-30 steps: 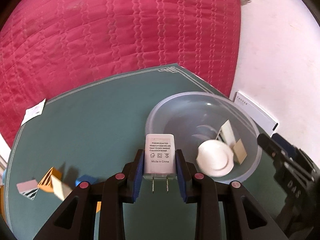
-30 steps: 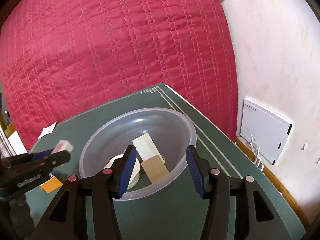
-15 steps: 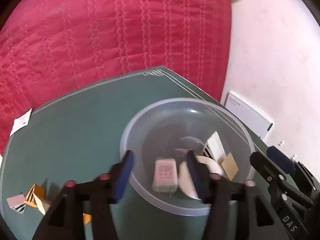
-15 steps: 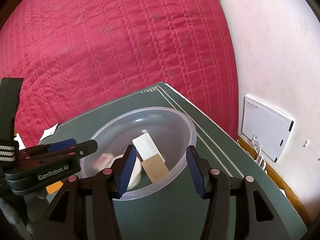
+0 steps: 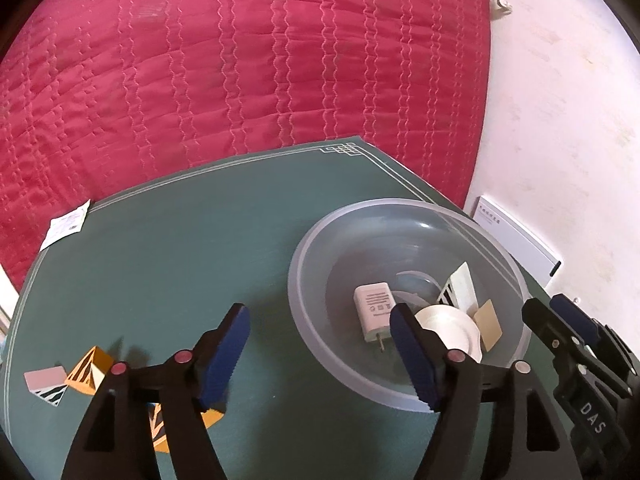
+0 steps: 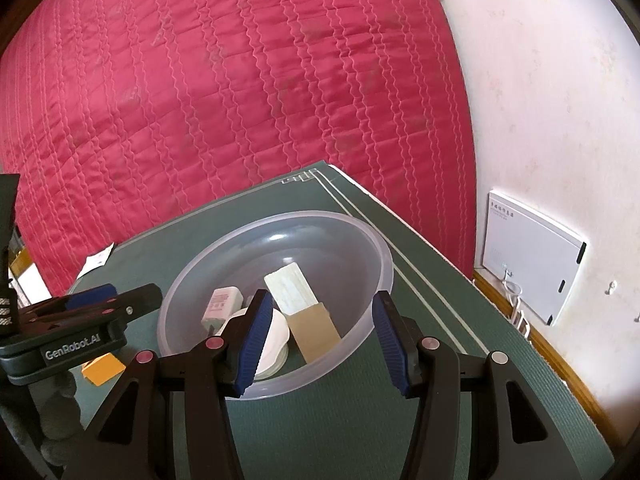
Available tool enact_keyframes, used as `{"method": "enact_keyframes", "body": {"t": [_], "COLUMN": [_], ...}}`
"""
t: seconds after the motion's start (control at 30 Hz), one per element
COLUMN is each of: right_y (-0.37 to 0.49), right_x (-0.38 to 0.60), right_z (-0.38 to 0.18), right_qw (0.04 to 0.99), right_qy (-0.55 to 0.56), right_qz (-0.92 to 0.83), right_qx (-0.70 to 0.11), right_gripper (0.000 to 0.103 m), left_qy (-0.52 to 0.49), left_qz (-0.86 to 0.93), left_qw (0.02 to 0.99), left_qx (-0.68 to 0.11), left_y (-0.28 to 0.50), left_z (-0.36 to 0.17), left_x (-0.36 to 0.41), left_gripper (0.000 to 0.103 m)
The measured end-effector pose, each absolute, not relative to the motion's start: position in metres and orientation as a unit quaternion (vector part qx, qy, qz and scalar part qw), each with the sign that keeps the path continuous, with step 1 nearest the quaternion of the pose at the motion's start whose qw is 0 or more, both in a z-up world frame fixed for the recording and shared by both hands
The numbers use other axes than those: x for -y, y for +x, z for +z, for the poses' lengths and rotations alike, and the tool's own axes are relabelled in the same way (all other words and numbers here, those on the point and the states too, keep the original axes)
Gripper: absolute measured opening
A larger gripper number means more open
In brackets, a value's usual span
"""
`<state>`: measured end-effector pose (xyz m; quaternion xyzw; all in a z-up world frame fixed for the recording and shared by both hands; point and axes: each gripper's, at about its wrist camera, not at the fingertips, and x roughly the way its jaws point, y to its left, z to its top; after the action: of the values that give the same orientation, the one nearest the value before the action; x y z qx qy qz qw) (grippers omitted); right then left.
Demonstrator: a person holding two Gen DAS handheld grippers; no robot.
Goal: Organize rigid objects
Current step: 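Carry the charger into the bowl and open the left gripper, then withdraw both grippers from the bowl back toward the remaining blocks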
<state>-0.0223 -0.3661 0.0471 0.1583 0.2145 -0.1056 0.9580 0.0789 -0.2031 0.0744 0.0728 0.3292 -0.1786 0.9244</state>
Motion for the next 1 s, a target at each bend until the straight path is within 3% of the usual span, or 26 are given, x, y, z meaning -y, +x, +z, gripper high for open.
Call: {"method": "enact_keyframes", "body": {"t": [0.43,1.0], "right_y": [-0.024,-0.022], "right_x": [0.364,0.363], "right_z": [0.042,0.043], "right_qw": [0.958,0.958], "right_qy": [0.156,0.155], "right_qz": [-0.095,-0.094], "right_qx": [-0.22,-0.223], "right_gripper": [0.057,0.059], "left_qy": [0.053,0.026], "left_qz": [-0.151,-0.09], "left_qw": [0.931,0.937], "left_qx": [-0.329,-0.337], "left_y": [0.068,0.05], "left_z": [0.078,0.072], "left_x": [0.174,0.107], "left_gripper": [0.092,0.092]}}
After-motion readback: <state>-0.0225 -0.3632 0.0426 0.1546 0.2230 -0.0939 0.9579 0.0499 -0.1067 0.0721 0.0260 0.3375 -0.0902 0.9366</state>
